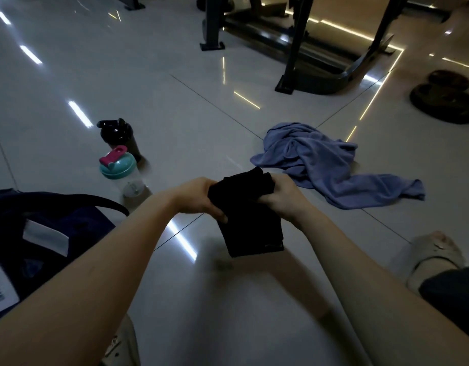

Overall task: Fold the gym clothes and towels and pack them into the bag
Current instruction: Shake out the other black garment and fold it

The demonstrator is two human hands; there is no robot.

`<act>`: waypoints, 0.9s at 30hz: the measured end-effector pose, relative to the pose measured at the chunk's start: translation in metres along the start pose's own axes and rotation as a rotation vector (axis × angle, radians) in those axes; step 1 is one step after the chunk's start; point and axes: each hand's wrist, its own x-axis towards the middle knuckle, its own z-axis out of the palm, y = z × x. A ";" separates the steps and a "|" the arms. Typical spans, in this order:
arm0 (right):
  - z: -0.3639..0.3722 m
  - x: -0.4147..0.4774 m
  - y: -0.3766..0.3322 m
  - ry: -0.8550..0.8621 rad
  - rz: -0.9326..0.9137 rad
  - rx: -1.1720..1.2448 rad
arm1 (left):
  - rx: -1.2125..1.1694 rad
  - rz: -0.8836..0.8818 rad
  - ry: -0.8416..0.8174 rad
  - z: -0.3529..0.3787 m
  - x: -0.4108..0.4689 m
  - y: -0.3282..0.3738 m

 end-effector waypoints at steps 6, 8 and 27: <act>-0.007 -0.003 0.004 0.117 -0.036 0.080 | -0.160 0.041 0.372 0.007 0.009 -0.019; -0.009 -0.003 -0.001 0.182 -0.081 0.108 | -0.232 0.088 0.466 0.009 0.011 -0.017; 0.057 -0.094 0.109 -0.316 0.200 -0.430 | -0.091 -0.064 -0.140 0.132 -0.023 -0.082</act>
